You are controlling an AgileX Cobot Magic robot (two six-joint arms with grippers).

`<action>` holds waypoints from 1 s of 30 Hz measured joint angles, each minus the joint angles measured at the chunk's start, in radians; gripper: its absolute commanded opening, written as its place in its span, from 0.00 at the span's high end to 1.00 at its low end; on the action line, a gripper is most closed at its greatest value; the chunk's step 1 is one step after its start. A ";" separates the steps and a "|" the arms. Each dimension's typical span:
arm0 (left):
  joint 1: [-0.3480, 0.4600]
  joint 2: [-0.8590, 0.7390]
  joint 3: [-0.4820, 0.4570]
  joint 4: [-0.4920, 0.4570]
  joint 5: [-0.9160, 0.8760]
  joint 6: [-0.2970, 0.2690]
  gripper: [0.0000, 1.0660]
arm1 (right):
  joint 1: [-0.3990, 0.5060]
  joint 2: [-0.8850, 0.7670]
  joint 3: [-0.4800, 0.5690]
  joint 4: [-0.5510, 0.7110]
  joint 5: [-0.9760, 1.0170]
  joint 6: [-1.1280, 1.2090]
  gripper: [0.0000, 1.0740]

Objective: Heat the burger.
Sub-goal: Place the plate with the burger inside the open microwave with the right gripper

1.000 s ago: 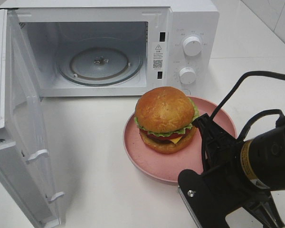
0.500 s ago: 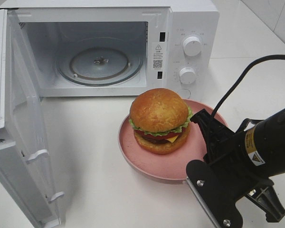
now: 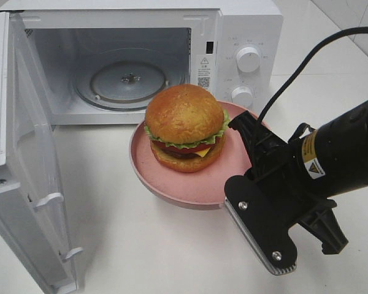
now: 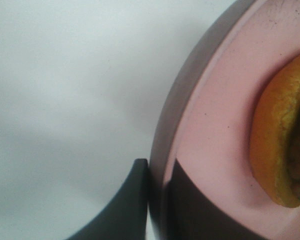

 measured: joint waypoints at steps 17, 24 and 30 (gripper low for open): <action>0.000 0.000 0.000 0.000 0.000 0.000 0.08 | 0.000 0.180 -0.160 0.001 -0.025 0.012 1.00; 0.000 0.000 0.000 0.000 0.000 0.000 0.08 | 0.000 0.255 -0.239 0.001 -0.024 0.015 1.00; 0.000 0.000 0.000 0.000 0.000 0.000 0.08 | 0.000 0.288 -0.283 0.004 -0.025 0.015 1.00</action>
